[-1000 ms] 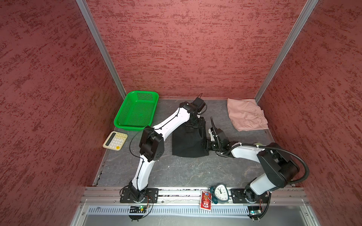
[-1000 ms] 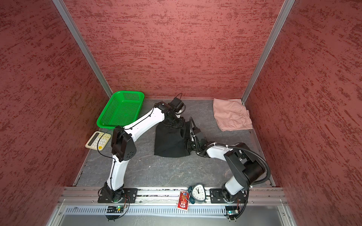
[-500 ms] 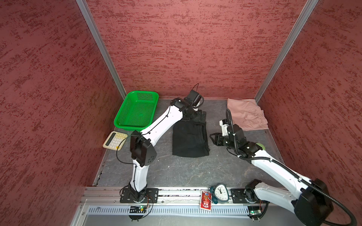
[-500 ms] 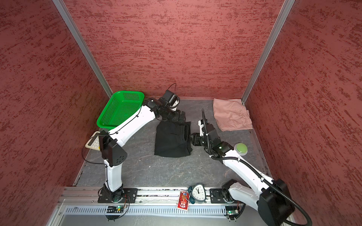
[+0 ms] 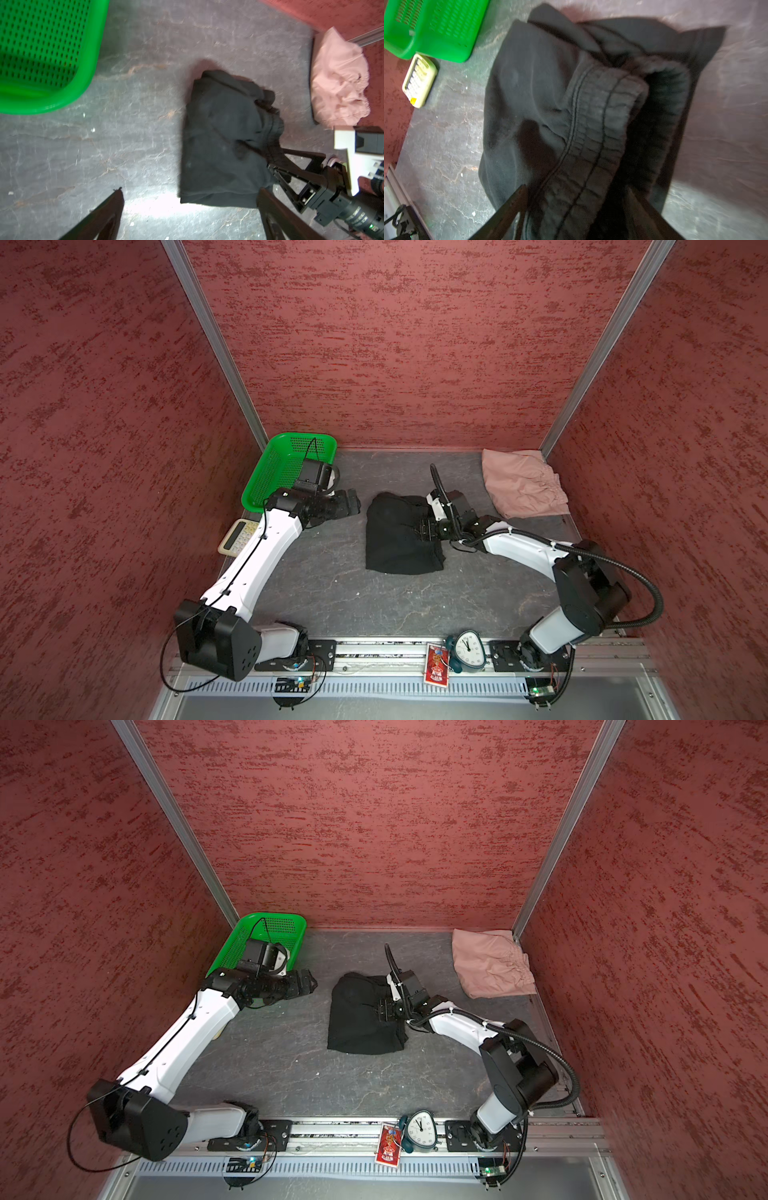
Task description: Fold and stack the shorts
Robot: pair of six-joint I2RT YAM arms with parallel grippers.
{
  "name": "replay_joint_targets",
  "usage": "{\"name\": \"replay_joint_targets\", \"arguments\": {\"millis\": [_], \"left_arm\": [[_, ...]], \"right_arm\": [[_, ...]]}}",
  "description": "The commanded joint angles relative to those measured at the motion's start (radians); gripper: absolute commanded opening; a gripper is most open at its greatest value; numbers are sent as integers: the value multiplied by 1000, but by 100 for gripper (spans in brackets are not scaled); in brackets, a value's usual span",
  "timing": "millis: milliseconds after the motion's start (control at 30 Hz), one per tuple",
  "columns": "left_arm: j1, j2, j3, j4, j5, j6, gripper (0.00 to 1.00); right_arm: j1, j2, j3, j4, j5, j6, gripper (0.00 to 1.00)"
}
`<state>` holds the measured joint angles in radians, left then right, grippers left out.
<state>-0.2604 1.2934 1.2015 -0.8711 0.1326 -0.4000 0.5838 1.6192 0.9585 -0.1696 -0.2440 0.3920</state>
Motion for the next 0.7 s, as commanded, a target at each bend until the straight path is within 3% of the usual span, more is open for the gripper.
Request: {"name": "replay_joint_targets", "arguments": {"millis": [0,167,333,400,533,567,667], "left_arm": [[6,-25,-84,110,59,-15,99],[10,-29,-181,196,99,-33,99],[10,-16,-212,215,103,-34,99],[12,-18,-225,227,103,-36,99],[15,-10,-241,253,113,-38,99],[15,-5,-241,259,116,-38,99],[14,17,-240,283,136,-37,99]], "right_arm": [[5,27,41,54,-108,-64,74],[2,54,21,97,-198,-83,74],[-8,115,17,167,-269,-27,70],[-13,117,18,177,-288,-7,60],[-15,58,28,149,-284,25,14],[-15,40,37,130,-274,31,7],[-16,-22,71,58,-238,62,3]]}}
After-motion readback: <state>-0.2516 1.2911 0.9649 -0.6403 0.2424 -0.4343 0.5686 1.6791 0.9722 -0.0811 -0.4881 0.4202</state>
